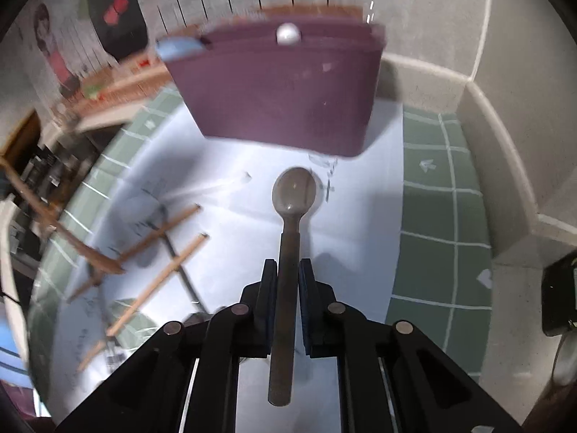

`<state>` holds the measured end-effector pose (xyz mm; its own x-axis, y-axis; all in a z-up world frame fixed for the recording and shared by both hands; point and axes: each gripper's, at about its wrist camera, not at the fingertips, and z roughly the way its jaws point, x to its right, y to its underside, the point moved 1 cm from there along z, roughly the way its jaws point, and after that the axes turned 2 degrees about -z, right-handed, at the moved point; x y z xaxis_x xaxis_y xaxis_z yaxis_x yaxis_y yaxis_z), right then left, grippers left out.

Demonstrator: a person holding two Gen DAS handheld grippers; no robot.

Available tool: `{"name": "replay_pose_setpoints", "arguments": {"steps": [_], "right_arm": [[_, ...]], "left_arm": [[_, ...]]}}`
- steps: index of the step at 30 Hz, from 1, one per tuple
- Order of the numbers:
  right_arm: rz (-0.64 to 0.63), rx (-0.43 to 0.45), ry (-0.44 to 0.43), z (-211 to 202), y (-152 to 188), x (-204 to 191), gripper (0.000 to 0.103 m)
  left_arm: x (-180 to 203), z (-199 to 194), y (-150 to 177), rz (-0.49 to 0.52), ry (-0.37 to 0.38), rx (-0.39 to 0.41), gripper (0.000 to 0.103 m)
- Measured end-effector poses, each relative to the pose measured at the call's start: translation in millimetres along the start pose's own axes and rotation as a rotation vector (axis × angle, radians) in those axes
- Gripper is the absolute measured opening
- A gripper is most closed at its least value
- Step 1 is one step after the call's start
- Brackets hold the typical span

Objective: Organize utensils
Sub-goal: 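Carry both held spoons up over the purple caddy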

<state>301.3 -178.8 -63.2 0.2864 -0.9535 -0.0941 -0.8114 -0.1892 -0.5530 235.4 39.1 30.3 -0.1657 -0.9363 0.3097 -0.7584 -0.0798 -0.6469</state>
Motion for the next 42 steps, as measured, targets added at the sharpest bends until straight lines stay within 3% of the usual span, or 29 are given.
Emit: {"name": "replay_pose_setpoints", "arguments": {"steps": [5, 11, 16, 22, 27, 30, 33, 42], "right_arm": [[0.015, 0.051, -0.089, -46, 3, 1, 0.011], [0.008, 0.148, -0.077, -82, -4, 1, 0.011], [0.015, 0.265, -0.064, -109, -18, 0, 0.011], [0.004, 0.415, -0.045, -136, -36, -4, 0.011], [-0.063, 0.622, -0.007, -164, -72, -13, 0.011], [-0.078, 0.704, 0.022, -162, -97, -14, 0.011], [-0.081, 0.730, 0.059, -147, -113, -13, 0.011], [-0.119, 0.690, 0.109, -92, -129, -4, 0.011]], "left_arm": [[0, 2, -2, -0.005, 0.008, -0.001, 0.012], [8, 4, -5, 0.010, 0.031, -0.007, 0.012], [22, -8, -21, 0.050, 0.035, 0.040, 0.012], [42, -30, -56, 0.104, 0.041, 0.128, 0.012], [56, -46, -106, 0.134, 0.042, 0.226, 0.012], [58, -46, -139, 0.125, 0.023, 0.278, 0.012], [53, -35, -168, 0.087, 0.031, 0.287, 0.012], [45, 13, -200, 0.088, 0.006, 0.264, 0.012]]}}
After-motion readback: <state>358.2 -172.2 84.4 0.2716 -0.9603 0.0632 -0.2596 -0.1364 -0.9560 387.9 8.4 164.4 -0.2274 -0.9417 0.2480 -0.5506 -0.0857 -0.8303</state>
